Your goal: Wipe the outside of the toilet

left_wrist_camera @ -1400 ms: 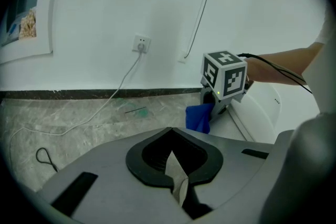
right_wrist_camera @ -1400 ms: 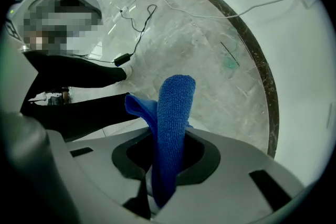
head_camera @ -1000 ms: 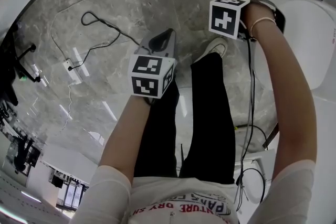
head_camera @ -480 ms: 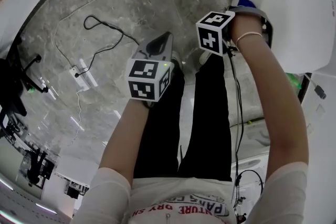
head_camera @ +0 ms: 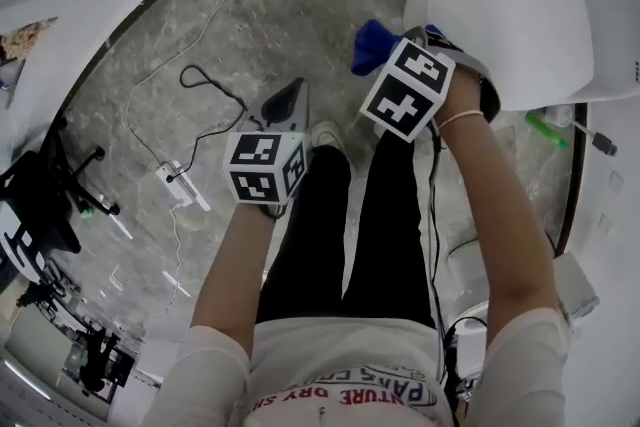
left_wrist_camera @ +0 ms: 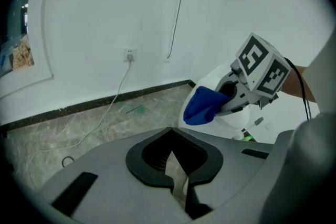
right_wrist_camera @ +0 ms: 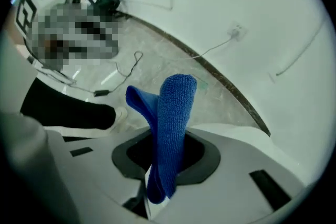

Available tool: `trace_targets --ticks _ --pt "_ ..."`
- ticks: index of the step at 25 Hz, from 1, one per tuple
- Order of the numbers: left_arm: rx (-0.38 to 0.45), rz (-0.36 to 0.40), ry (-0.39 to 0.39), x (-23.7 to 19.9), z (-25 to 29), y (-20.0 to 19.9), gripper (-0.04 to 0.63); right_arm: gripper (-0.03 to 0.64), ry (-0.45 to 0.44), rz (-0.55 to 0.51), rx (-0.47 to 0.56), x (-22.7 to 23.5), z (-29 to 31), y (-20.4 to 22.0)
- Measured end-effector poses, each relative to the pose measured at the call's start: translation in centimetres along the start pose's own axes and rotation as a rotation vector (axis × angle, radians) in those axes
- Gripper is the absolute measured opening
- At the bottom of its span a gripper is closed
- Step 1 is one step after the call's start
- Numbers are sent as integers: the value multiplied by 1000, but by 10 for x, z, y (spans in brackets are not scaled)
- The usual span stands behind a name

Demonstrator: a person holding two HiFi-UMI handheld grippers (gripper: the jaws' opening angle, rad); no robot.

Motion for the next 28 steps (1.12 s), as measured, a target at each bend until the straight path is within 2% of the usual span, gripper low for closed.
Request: trace_targets --ticks 3,5,10,14,22,25,28 --pt "42 36 16 22 -15 -52 6 75 -6 136 99 18 -60 19" --pt "71 66 33 40 -23 -89 6 75 26 231 160 34 -98 41" --pt "145 187 134 104 -21 -195 6 77 197 562 360 92 -190 129" --pt "156 299 234 173 6 -267 6 77 314 815 436 141 -239 222" --pt "141 507 417 312 99 -379 6 77 494 1294 514 222 -271 415" --pt "136 540 464 358 140 -401 6 77 581 1442 512 241 -263 482" --pt "121 569 494 398 181 -407 6 77 644 1532 504 257 -245 535"
Point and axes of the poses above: the fingertips, and each gripper's own axes: z forward along the fingers, x to its right, y out of its underside, the point moved 10 cm from there along -z, backward along the fingers, and after that the axes turned 10 degrees about z, right-handed, at the moved point
